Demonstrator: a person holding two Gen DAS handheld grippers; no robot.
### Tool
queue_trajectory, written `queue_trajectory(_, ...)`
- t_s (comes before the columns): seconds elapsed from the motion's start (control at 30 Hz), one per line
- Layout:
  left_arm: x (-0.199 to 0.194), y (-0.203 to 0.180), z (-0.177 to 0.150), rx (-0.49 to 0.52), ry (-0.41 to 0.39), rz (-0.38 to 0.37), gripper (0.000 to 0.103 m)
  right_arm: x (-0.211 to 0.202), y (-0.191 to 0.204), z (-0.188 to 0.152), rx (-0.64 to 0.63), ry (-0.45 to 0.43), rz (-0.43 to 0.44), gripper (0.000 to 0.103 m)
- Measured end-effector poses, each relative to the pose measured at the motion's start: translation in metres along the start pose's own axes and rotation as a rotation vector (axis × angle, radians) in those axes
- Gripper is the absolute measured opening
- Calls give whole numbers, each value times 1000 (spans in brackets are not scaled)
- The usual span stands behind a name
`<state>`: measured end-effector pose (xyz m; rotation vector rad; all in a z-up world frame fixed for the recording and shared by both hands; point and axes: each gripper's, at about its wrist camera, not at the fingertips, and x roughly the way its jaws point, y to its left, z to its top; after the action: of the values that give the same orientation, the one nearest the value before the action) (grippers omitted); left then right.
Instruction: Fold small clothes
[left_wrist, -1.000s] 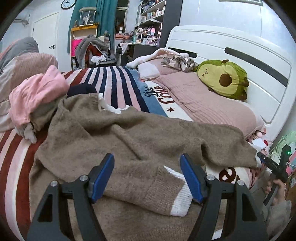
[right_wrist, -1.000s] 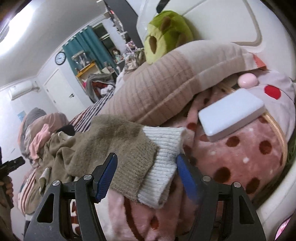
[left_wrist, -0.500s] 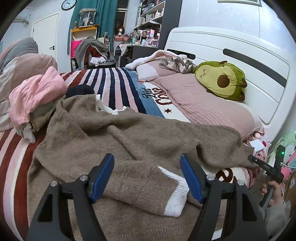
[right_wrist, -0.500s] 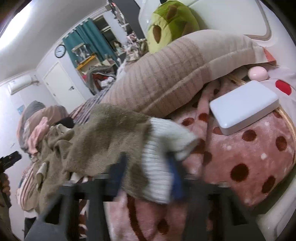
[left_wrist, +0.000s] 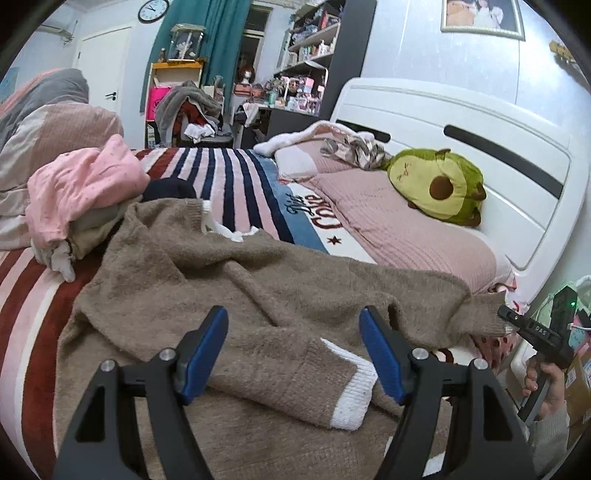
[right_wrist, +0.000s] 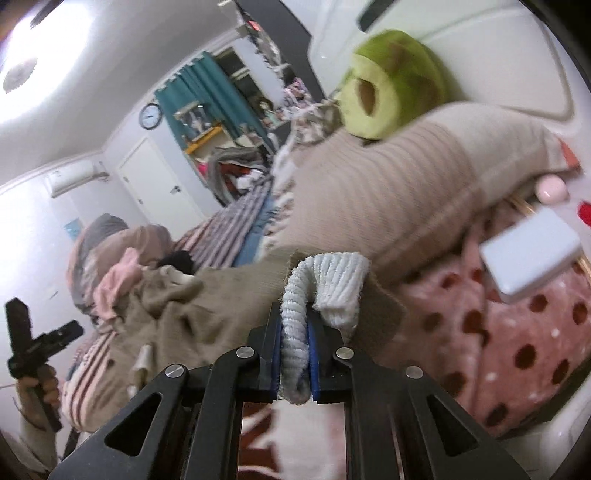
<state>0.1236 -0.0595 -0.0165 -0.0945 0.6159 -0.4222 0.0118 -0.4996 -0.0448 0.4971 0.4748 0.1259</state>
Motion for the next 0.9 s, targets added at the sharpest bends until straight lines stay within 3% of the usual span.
queue_trajectory(0.23,-39,42,-8,-54,-56,20,70,6,87,18,-139,-22,100,6)
queue_trajectory(0.5,-96,106,-18,-78,-108,117,73,59,203,24,-292,-6,271,5)
queue_trajectory(0.7,-129,154,-40,-138,-143,181,73,110,293,-3,-410,106,431,3)
queue_trajectory(0.9,-143,192,-65,-195,-145,205,73,161,365,-64,-517,310,579,0)
